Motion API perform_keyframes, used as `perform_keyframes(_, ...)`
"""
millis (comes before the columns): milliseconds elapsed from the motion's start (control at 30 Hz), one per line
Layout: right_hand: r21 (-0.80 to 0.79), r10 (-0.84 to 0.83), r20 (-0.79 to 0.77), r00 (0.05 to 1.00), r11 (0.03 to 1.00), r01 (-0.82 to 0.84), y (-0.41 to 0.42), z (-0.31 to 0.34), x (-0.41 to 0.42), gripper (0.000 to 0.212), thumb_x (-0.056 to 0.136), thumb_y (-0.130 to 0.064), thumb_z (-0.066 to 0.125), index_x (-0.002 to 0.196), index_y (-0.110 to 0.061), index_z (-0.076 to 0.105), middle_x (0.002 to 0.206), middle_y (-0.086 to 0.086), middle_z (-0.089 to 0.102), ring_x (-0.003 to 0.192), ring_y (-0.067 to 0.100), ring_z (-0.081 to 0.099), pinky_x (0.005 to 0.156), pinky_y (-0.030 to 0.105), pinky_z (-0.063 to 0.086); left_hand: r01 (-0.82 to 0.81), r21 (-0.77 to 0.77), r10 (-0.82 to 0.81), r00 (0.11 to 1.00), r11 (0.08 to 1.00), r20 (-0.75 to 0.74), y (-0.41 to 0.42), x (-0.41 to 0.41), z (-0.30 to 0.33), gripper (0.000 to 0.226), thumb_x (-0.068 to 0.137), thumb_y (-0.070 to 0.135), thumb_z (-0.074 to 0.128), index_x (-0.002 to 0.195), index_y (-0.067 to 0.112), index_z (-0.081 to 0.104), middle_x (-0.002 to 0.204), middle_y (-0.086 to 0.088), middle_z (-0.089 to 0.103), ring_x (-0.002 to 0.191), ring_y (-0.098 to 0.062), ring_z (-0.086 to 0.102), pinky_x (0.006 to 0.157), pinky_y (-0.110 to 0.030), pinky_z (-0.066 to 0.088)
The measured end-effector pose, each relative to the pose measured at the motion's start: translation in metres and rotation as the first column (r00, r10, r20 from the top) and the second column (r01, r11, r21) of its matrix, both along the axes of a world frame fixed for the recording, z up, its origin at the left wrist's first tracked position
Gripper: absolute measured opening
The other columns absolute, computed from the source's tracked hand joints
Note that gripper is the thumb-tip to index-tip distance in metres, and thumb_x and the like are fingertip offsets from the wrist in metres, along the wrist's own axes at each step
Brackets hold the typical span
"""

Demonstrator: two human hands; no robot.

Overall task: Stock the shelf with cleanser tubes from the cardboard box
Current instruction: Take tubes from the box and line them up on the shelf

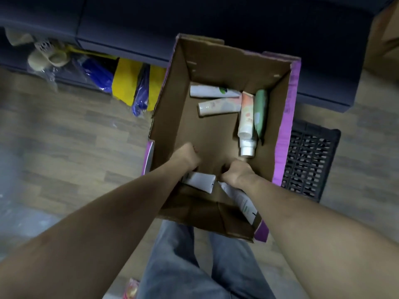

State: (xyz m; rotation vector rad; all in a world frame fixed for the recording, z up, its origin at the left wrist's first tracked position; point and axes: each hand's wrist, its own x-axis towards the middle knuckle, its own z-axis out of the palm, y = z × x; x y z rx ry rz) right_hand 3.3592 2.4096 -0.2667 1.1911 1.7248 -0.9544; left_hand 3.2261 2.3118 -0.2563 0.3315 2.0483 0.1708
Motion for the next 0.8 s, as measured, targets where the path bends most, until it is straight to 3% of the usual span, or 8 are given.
perform_keyframes(67,-0.025,0.027,0.021,0.999,0.999,-0.027,-0.003,-0.007,0.002,0.035,0.081,-0.032,0.072,0.11,-0.014,0.065,0.106,0.002,0.061,0.097,0.021,0.059,0.078,0.027,0.049,0.123,-0.076,-0.12,0.992,0.99,0.045,-0.002,0.001,-0.007,0.026,0.087,0.017,0.067,0.11,0.005,0.066,0.111,-0.011,0.064,0.099,-0.026,0.061,0.077,-0.031,0.049)
perform_keyframes(200,0.021,0.072,0.118,0.99,0.997,-0.075,-0.008,-0.015,0.004,0.042,0.088,-0.032,0.064,0.123,-0.01,0.061,0.127,0.011,0.059,0.113,0.031,0.06,0.083,0.03,0.049,0.385,-0.219,-0.351,0.919,0.897,0.179,-0.011,0.008,-0.018,0.043,0.088,0.016,0.068,0.128,0.009,0.056,0.123,-0.012,0.058,0.108,-0.028,0.059,0.08,-0.032,0.051)
perform_keyframes(333,-0.01,0.085,0.183,0.979,0.996,-0.085,-0.004,-0.017,0.005,0.04,0.09,-0.033,0.06,0.119,-0.006,0.063,0.115,0.012,0.061,0.107,0.029,0.063,0.073,0.029,0.047,0.509,-0.303,-0.485,0.861,0.806,0.154,-0.023,0.016,-0.027,0.03,0.097,0.016,0.054,0.125,0.005,0.058,0.124,-0.014,0.058,0.105,-0.027,0.058,0.085,-0.035,0.048)
perform_keyframes(400,-0.004,0.076,0.166,0.983,0.997,-0.077,0.002,-0.013,0.002,0.037,0.089,-0.033,0.063,0.117,-0.009,0.064,0.119,0.01,0.061,0.111,0.029,0.062,0.078,0.029,0.048,0.562,-0.361,-0.55,0.822,0.744,0.145,-0.024,0.014,-0.026,0.03,0.097,0.018,0.055,0.125,0.008,0.057,0.125,-0.014,0.057,0.109,-0.026,0.058,0.088,-0.035,0.048)
perform_keyframes(533,0.118,-0.214,0.001,0.977,0.97,0.212,0.01,-0.014,-0.008,0.045,0.079,-0.039,0.071,0.118,-0.018,0.06,0.118,0.005,0.064,0.108,0.027,0.063,0.081,0.029,0.05,0.593,-0.335,-0.569,0.803,0.732,0.179,-0.021,0.013,-0.03,0.045,0.087,0.03,0.071,0.125,0.009,0.057,0.125,-0.013,0.058,0.114,-0.028,0.058,0.092,-0.037,0.049)
perform_keyframes(633,0.124,-0.38,-0.182,0.907,0.906,0.405,0.011,-0.015,-0.016,0.051,0.077,-0.038,0.074,0.123,-0.023,0.056,0.112,0.001,0.067,0.107,0.024,0.063,0.089,0.031,0.052,0.634,-0.341,-0.618,0.768,0.694,0.168,-0.02,0.027,-0.037,0.042,0.098,0.022,0.056,0.137,0.007,0.047,0.138,-0.015,0.049,0.126,-0.03,0.05,0.103,-0.039,0.042)
perform_keyframes(733,0.104,-0.419,-0.322,0.849,0.876,0.472,0.01,-0.009,-0.025,0.039,0.075,-0.032,0.074,0.11,-0.023,0.06,0.101,-0.004,0.07,0.097,0.02,0.065,0.085,0.031,0.053,0.649,-0.352,-0.65,0.748,0.674,0.135,-0.016,0.037,-0.037,0.043,0.105,0.018,0.04,0.146,0.005,0.036,0.149,-0.017,0.037,0.136,-0.031,0.04,0.109,-0.04,0.035)
perform_keyframes(800,0.141,-0.373,-0.386,0.844,0.88,0.454,0.008,-0.005,-0.031,0.036,0.073,-0.033,0.071,0.104,-0.023,0.057,0.097,-0.005,0.068,0.092,0.019,0.064,0.081,0.033,0.054,0.596,-0.34,-0.604,0.791,0.727,0.094,-0.015,0.035,-0.034,0.045,0.106,0.019,0.037,0.148,0.004,0.03,0.153,-0.017,0.033,0.139,-0.03,0.036,0.11,-0.039,0.032)
